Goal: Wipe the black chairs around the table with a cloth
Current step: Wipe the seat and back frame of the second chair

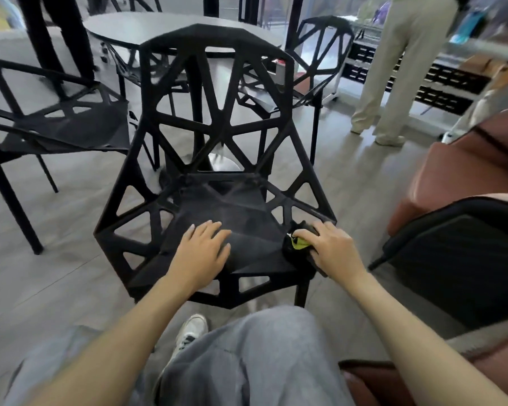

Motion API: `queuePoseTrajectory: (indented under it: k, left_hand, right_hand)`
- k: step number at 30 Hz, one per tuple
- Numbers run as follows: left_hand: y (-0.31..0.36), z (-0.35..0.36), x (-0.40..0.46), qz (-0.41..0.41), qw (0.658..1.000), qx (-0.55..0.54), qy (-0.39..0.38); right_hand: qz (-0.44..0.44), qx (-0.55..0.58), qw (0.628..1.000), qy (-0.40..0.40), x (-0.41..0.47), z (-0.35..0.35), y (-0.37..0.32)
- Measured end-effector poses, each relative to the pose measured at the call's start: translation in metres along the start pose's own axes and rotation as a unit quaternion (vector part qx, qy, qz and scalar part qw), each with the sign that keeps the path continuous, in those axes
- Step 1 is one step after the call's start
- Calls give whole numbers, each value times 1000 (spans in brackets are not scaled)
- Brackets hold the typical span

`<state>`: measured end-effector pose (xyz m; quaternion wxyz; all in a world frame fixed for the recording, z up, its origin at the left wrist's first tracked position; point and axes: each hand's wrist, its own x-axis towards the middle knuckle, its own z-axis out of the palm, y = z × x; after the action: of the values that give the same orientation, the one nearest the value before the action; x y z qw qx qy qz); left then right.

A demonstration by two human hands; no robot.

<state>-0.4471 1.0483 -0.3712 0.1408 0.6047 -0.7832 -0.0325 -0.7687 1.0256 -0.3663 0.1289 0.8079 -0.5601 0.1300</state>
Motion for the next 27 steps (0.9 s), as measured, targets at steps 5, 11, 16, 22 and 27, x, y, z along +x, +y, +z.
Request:
queuePoseTrajectory:
  k: [5, 11, 16, 22, 27]
  left_hand:
    - [42, 15, 21, 35, 999, -20, -30]
    - [60, 18, 56, 60, 996, 27, -58]
    - [47, 29, 68, 103, 990, 76, -52]
    - [34, 40, 71, 113, 987, 97, -64]
    - [41, 47, 74, 109, 988, 79, -74]
  right_hand:
    - [261, 133, 949, 114, 1, 0, -6]
    - [10, 88, 996, 26, -13, 14, -25]
    - [131, 59, 986, 79, 19, -5, 34]
    - [152, 65, 985, 55, 47, 10, 10]
    - [120, 1, 992, 38, 109, 39, -10]
